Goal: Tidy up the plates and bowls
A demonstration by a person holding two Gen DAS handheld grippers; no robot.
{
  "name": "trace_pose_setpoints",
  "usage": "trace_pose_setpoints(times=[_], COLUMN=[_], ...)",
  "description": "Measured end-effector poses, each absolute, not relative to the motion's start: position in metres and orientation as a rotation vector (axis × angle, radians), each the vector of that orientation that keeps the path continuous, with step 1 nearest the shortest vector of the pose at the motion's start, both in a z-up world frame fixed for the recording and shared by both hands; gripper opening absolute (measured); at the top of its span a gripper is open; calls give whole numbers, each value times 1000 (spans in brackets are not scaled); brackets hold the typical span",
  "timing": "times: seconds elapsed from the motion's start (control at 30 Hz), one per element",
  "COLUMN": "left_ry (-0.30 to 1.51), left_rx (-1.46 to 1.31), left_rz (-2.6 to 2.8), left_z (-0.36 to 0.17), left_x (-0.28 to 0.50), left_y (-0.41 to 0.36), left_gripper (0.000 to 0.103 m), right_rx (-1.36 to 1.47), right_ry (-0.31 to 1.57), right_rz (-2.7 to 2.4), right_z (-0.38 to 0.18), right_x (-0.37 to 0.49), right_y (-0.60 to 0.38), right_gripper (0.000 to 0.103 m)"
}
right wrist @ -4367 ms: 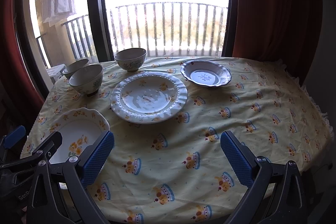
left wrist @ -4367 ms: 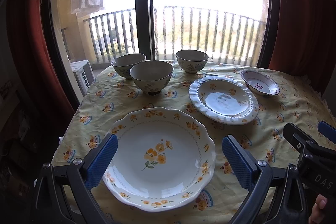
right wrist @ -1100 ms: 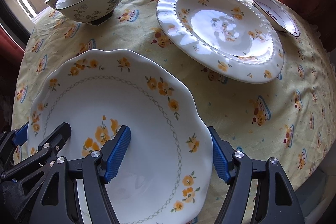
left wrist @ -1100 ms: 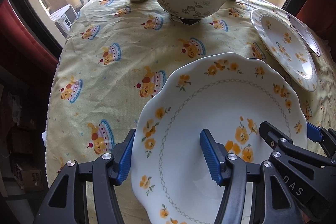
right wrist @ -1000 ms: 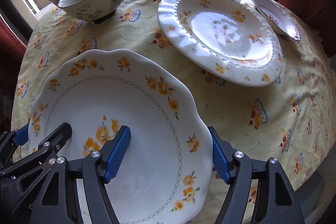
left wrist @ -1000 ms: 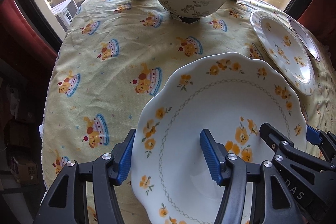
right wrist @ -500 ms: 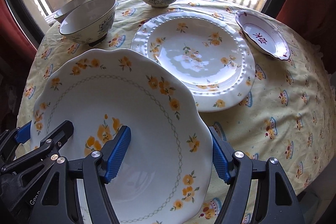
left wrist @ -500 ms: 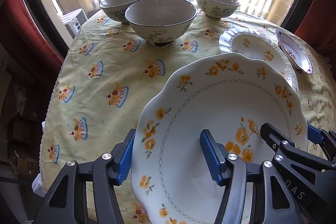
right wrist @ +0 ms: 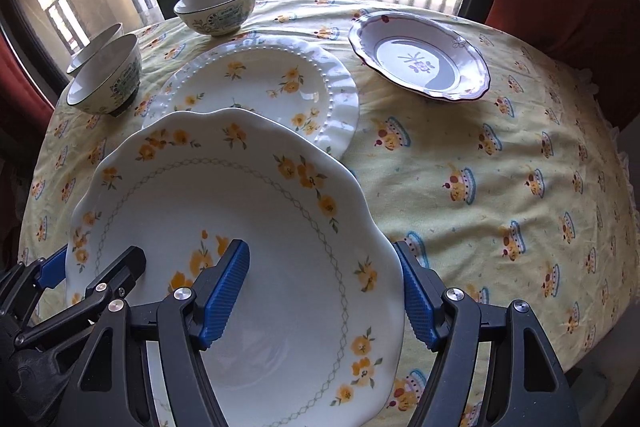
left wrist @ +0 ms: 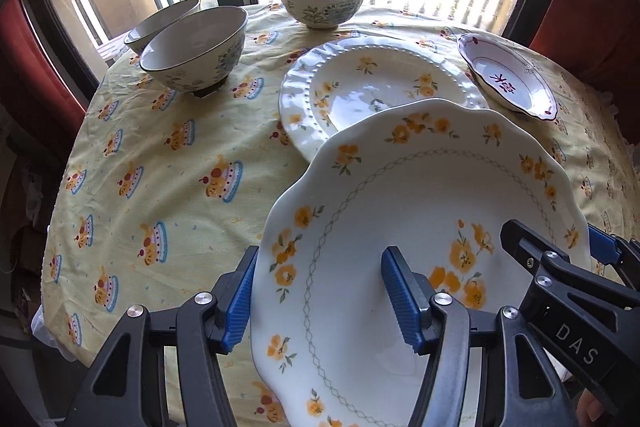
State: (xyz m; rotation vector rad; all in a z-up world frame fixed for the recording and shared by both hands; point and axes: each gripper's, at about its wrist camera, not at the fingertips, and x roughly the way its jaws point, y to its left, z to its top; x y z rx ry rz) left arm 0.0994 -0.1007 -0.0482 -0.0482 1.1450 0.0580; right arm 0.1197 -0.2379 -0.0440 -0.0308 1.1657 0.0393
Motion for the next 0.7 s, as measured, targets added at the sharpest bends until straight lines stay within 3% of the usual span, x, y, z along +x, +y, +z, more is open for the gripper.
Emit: trace_pose_setpoints(times=[0.7], left_ry=[1219], left_rx=[-12], left_rz=[-26], left_z=[-84], left_x=[114], left_y=[-229], left_gripper=[61], right_rx=[26], right_ry=[1230], right_rz=[-60], right_z=[-71], right_x=[125], right_y=[-372], right_gripper=[75])
